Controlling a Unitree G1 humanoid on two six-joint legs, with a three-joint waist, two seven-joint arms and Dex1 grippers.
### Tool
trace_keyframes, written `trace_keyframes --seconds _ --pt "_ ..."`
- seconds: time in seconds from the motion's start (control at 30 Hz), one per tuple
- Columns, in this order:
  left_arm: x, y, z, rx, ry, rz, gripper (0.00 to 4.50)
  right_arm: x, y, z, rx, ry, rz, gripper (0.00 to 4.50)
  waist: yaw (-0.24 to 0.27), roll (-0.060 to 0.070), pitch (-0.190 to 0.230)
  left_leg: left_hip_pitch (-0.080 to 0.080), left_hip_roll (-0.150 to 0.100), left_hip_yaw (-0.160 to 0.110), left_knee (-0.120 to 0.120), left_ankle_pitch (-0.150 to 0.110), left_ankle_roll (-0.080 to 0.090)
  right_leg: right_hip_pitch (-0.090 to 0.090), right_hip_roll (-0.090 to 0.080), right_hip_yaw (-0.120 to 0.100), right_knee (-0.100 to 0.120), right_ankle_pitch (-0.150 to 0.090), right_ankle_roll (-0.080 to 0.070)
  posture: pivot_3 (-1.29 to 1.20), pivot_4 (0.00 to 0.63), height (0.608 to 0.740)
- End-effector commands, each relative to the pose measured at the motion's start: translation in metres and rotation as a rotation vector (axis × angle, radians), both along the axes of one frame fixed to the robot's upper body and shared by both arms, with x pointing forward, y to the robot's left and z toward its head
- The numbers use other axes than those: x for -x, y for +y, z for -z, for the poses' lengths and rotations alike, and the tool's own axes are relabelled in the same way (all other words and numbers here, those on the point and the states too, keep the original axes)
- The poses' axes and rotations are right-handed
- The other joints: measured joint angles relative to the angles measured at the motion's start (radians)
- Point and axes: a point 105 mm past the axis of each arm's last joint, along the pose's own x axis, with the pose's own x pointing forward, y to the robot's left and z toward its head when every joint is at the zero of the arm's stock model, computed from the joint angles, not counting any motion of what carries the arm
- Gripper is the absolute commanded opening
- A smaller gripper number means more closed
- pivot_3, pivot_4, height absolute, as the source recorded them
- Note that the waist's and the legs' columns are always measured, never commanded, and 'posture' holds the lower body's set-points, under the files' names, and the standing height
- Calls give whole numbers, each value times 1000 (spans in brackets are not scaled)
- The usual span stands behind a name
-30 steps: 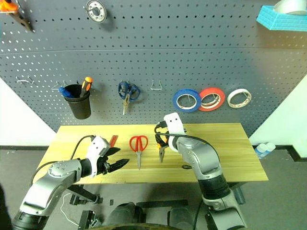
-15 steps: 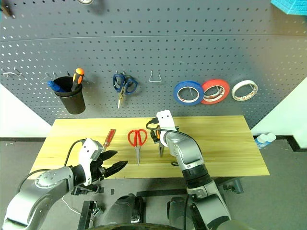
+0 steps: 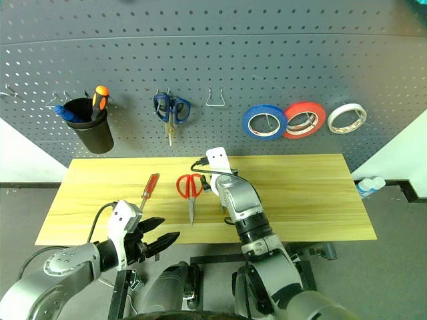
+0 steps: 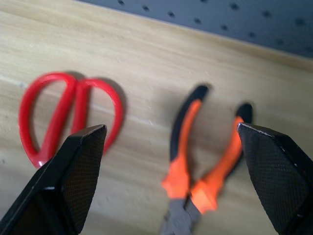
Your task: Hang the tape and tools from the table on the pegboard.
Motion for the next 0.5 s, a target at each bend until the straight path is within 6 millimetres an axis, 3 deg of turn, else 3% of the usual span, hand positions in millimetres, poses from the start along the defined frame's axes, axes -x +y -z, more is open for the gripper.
trace_keyframes --seconds 0.03,0.5 --pt "4 0 -7 -1 -20 0 3509 -9 4 -12 -6 -44 31 4477 1 -1 2 -2 0 0 0 0 0 -2 0 0 0 0 0 -6 243 680" --pt "6 -1 -6 0 -8 -7 3509 -4 3 -9 50 25 113 4477 -1 -1 13 -15 0 1 0 0 -1 -16 0 0 2 0 0 -12 249 680"
